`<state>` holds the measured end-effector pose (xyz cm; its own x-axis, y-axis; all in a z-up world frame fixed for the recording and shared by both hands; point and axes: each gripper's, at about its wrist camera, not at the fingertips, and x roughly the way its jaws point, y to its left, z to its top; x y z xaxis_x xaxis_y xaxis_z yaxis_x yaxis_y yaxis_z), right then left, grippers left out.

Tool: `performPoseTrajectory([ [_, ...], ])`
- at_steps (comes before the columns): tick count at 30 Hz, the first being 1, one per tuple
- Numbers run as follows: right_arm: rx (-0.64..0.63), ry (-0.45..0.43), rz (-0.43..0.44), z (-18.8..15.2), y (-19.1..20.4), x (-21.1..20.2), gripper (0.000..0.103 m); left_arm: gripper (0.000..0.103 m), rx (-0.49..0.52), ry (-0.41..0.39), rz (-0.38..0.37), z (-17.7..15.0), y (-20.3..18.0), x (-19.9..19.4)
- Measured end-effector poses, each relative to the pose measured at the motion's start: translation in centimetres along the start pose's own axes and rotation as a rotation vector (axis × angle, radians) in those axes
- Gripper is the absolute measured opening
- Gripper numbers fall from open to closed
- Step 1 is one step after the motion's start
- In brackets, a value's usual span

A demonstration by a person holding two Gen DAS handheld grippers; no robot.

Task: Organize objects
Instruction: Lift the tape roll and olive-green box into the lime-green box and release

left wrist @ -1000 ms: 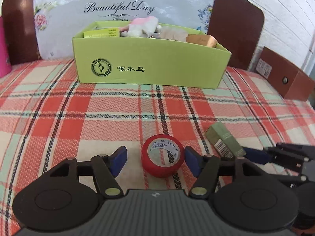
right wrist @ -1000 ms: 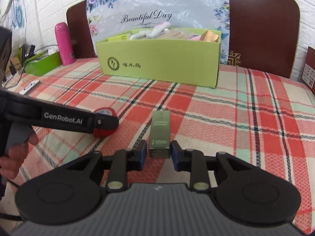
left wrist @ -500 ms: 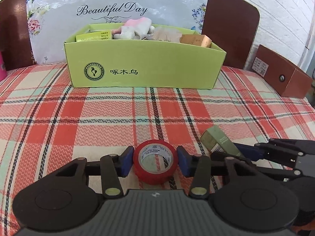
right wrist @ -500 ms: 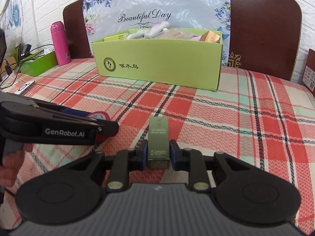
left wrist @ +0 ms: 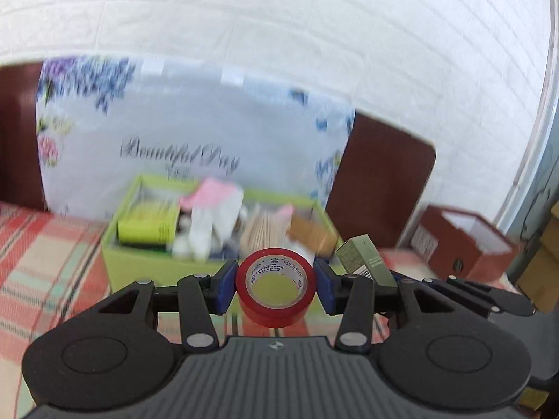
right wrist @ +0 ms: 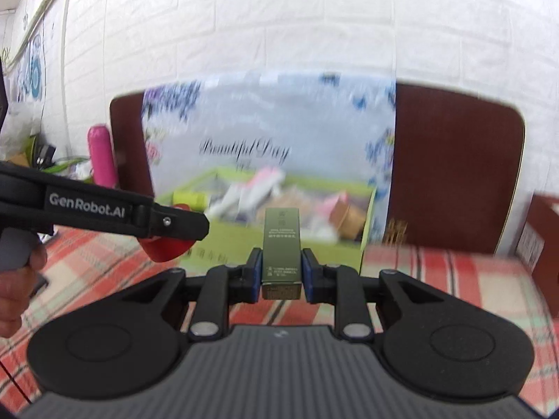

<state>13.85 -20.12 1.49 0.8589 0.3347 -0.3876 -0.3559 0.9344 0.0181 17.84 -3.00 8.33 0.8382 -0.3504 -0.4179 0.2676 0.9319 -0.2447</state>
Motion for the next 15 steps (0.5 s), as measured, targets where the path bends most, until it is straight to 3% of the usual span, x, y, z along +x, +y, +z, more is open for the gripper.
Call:
performPoseTrajectory([
  [5,-0.060,-0.104,-0.074,3.4,-1.5,2.0,0.022,0.049,-0.001,-0.077,0.016,3.8,-0.1,1.8],
  [11,-0.076,-0.102,-0.116,4.1,-3.7,6.6,0.023,0.050,0.003,-0.071,0.029,4.9,0.7,6.4],
  [12,-0.077,-0.097,-0.124,3.8,-3.6,7.7,0.023,0.055,0.005,-0.056,0.013,4.6,1.2,7.7],
  [13,-0.085,-0.089,-0.135,3.3,-3.4,8.9,0.028,0.070,0.000,-0.026,0.006,4.1,1.6,8.8],
  [14,-0.105,-0.064,-0.146,2.7,-3.3,10.0,0.051,0.072,-0.018,0.016,0.024,3.4,2.2,9.7],
  [15,-0.134,-0.021,-0.160,1.8,-3.2,10.8,0.062,0.071,-0.034,0.050,0.045,2.7,2.6,10.1],
])
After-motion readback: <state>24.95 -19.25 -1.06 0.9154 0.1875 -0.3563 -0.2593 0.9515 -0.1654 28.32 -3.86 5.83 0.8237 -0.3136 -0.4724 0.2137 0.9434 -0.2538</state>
